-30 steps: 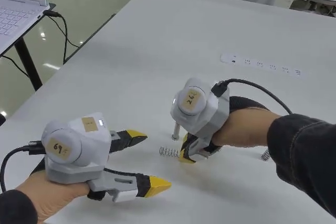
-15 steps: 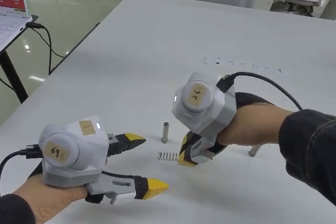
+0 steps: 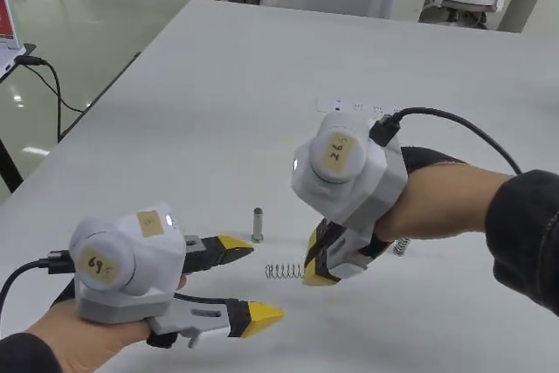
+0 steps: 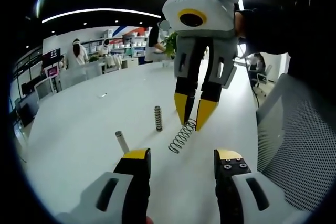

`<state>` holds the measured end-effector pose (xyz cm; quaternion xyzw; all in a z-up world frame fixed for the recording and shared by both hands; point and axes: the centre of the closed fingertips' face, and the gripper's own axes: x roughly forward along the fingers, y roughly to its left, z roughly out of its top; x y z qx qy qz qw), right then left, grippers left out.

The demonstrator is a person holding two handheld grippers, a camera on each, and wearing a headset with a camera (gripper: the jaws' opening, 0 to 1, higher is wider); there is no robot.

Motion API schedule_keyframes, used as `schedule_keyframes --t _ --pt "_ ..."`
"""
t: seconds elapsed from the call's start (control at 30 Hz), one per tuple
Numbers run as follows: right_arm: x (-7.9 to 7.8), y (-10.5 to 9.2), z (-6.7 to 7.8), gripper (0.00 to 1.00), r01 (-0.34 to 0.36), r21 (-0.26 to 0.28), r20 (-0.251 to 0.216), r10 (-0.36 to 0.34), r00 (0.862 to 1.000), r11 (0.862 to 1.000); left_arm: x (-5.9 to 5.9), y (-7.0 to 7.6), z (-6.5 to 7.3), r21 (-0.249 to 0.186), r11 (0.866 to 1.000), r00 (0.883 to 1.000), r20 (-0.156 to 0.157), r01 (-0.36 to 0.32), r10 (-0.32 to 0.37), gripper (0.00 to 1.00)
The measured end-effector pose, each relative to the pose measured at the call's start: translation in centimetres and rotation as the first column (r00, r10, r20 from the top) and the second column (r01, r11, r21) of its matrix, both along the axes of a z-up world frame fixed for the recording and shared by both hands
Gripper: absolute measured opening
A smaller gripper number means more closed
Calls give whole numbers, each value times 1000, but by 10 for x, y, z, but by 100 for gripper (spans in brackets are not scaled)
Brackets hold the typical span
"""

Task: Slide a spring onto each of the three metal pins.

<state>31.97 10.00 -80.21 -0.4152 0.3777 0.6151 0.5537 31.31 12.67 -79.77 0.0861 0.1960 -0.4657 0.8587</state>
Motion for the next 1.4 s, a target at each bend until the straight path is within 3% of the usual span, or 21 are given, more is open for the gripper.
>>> schedule_keyframes --t 0.83,1.4 --pt "-25 -10 3 12 -61 -35 -63 59 996 997 -15 -20 0 26 991 989 63 133 -134 12" --pt "-26 -3 15 13 -60 -4 -47 60 997 998 -15 -19 -2 34 991 990 57 127 -129 9"
